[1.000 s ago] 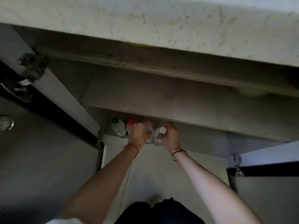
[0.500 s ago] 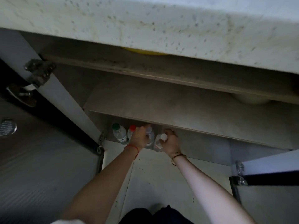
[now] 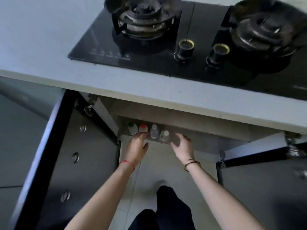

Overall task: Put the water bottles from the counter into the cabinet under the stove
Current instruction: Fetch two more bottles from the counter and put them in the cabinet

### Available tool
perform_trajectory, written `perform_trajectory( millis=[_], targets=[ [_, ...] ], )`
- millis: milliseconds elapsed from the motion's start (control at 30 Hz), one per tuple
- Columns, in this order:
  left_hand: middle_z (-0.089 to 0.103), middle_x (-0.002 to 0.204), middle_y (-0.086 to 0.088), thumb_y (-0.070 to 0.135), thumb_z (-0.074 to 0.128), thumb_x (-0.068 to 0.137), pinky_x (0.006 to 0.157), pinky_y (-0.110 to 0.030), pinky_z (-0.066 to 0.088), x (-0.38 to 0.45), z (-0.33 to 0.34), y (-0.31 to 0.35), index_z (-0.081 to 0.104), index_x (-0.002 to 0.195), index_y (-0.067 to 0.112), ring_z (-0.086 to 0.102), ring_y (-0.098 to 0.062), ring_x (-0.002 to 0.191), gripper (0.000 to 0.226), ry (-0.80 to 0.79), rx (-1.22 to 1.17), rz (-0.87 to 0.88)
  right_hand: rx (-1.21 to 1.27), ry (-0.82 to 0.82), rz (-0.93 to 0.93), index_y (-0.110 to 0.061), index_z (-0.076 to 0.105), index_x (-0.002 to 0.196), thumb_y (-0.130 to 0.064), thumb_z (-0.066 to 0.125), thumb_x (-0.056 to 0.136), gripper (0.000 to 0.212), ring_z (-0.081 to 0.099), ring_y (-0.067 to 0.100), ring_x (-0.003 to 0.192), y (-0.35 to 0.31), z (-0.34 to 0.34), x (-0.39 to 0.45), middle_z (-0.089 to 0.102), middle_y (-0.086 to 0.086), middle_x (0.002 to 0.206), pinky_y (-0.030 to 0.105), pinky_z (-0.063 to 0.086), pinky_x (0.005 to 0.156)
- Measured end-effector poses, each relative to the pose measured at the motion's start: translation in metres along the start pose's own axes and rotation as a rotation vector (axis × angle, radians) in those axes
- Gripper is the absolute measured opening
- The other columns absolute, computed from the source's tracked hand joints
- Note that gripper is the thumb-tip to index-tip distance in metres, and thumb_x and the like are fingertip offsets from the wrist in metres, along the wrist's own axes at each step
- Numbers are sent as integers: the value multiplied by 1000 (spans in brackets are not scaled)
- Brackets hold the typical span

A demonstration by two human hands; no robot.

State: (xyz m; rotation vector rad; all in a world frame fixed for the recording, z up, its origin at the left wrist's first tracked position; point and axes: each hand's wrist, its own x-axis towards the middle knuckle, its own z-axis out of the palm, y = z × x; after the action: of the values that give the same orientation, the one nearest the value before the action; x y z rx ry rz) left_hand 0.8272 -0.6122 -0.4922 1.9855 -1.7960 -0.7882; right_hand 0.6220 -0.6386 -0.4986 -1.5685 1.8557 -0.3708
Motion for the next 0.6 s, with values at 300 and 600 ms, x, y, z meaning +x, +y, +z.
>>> perform_trajectory(
  millis=[300, 600],
  targets=[
    [65, 123, -5, 8, 65, 79, 100, -41, 48, -129, -155, 106, 62, 121, 13, 58, -26, 117, 42, 120, 101, 158, -67, 72, -169, -14, 47, 139, -24, 62, 91, 52, 40, 25, 130, -74, -146, -151, 53, 5, 137, 35, 36, 107],
    [61, 129, -3, 13, 66, 84, 105, -38, 45, -251, -242, 178, 58, 128, 15, 56, -23, 122, 45, 188, 137, 241, -70, 224, -263, -16, 47, 139, -26, 63, 90, 52, 39, 21, 129, -107, -245, -293, 55, 2, 132, 35, 37, 109]
  ],
)
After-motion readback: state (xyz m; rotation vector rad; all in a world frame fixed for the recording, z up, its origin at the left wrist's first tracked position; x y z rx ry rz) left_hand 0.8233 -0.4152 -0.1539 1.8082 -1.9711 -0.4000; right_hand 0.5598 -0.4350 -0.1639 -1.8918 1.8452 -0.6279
